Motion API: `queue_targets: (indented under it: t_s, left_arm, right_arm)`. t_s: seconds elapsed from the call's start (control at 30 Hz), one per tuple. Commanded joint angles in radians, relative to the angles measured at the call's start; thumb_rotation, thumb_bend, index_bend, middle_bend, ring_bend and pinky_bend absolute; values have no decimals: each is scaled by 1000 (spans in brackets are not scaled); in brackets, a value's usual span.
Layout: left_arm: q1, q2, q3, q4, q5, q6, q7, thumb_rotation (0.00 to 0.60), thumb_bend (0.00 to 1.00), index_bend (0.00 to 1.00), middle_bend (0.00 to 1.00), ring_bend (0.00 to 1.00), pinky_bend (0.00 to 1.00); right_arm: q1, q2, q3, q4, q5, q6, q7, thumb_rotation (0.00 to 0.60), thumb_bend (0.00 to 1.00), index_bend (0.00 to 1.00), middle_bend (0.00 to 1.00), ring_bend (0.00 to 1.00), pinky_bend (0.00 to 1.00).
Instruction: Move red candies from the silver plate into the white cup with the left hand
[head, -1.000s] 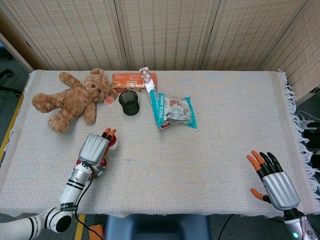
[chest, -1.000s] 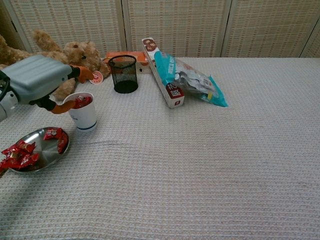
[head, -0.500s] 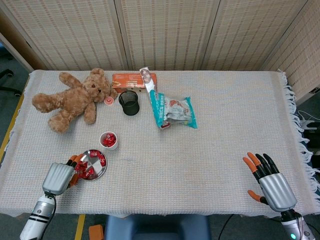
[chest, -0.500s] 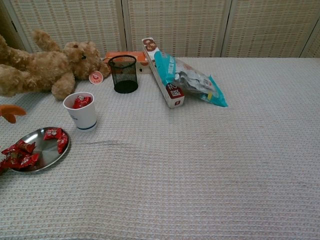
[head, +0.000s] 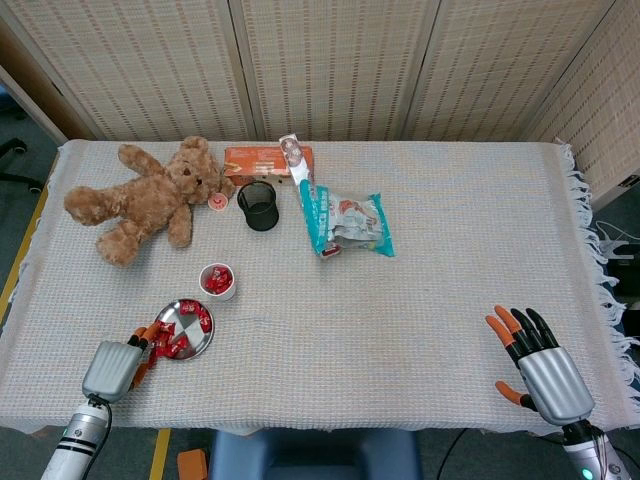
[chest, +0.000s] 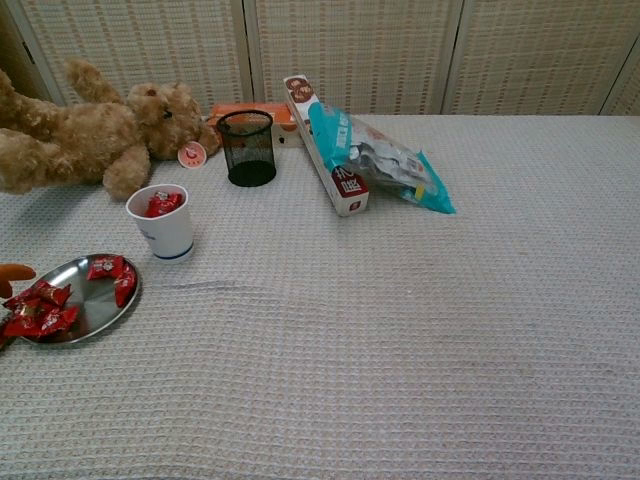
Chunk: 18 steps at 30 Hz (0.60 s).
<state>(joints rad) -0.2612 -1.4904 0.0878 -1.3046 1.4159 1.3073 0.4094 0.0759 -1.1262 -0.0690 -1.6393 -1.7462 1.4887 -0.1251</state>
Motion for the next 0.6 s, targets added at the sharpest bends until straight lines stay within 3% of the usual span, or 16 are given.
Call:
queue_targets:
  t_s: [0.03, 0.23, 0.6]
  left_arm:
    - [8, 6, 9, -13, 16, 2, -9, 600, 403, 92, 209, 766, 1000]
    - [23, 8, 26, -29, 39, -6, -25, 600, 398, 84, 207, 766, 1000]
    - [25, -53, -11, 35, 60, 8, -40, 600, 393, 105, 250, 767, 1000]
  right_arm:
    - [0, 0, 1, 1, 2, 0, 0, 600, 68, 0, 0, 0, 0]
    - [2, -2, 0, 0, 2, -6, -4, 600, 67, 0, 0, 0, 0]
    - [2, 0, 0, 2, 1, -4, 0, 600, 67, 0, 0, 0, 0]
